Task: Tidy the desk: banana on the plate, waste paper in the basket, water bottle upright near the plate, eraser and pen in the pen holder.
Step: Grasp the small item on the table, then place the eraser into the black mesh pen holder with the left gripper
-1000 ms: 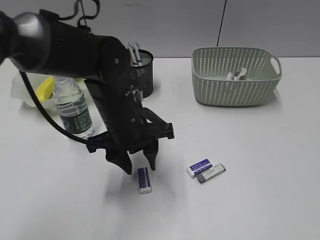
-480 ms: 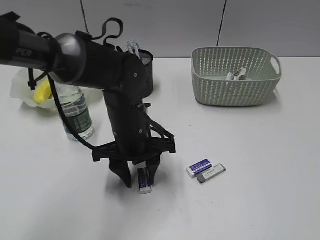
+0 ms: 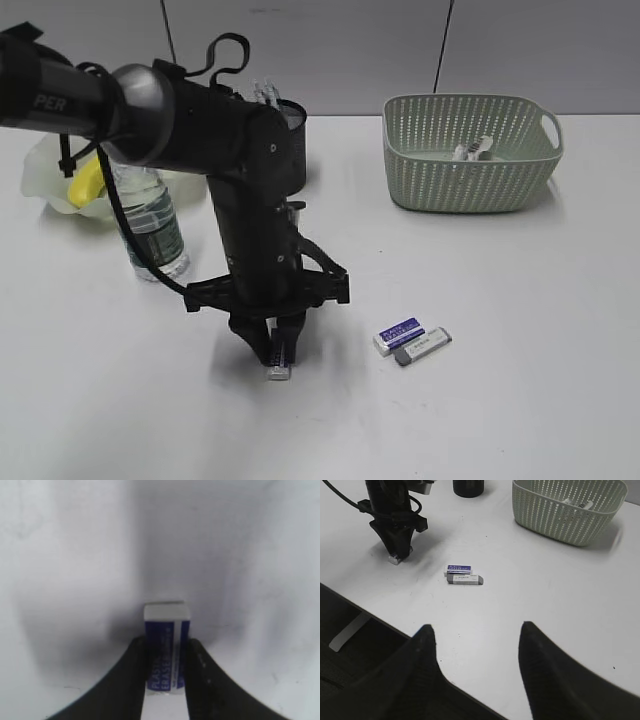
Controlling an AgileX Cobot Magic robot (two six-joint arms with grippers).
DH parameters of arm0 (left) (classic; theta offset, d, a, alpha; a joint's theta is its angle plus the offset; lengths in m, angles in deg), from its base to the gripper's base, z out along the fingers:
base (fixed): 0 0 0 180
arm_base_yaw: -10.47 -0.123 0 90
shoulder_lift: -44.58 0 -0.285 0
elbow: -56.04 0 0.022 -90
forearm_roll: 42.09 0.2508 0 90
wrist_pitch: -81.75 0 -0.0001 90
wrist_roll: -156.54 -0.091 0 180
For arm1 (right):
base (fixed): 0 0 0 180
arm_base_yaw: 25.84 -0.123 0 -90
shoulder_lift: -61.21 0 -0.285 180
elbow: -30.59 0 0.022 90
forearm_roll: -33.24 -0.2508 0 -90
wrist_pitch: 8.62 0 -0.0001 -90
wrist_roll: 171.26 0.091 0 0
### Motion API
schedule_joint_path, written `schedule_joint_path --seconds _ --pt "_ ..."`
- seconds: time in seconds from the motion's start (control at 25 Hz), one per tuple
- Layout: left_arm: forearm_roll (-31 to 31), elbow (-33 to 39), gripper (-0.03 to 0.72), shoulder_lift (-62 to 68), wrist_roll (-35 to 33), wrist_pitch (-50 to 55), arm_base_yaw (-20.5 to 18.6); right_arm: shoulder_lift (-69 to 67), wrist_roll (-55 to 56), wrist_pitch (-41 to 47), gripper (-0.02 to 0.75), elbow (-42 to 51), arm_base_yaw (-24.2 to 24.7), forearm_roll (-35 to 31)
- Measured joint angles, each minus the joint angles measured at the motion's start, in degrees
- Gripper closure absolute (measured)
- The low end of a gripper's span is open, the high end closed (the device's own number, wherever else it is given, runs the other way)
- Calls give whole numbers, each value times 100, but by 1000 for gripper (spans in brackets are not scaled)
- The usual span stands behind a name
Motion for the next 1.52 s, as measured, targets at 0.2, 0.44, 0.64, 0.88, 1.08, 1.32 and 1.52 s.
schedule_joint_path --seconds 0.2,0.44,0.64,0.88,1.08,1.32,1.52 --pt "94 -407 514 -108 -94 301 0 0 0 0 311 0 0 0" --pt "704 -1277 514 -612 -112 477 -89 0 0 0 311 0 0 0" --pt "1430 -2113 514 -697 -112 332 -353 0 0 0 311 0 0 0" --pt "1524 -2235 514 -683 -112 -901 -797 0 0 -5 311 0 0 0" --pt "1524 -2235 514 -494 -112 -1855 -1110 0 0 -5 311 0 0 0" --pt "1605 -2235 514 -73 -112 -2388 -1207 0 0 -5 311 0 0 0" --pt "1995 -2235 514 185 -112 -2880 -1207 0 0 -5 311 0 0 0"
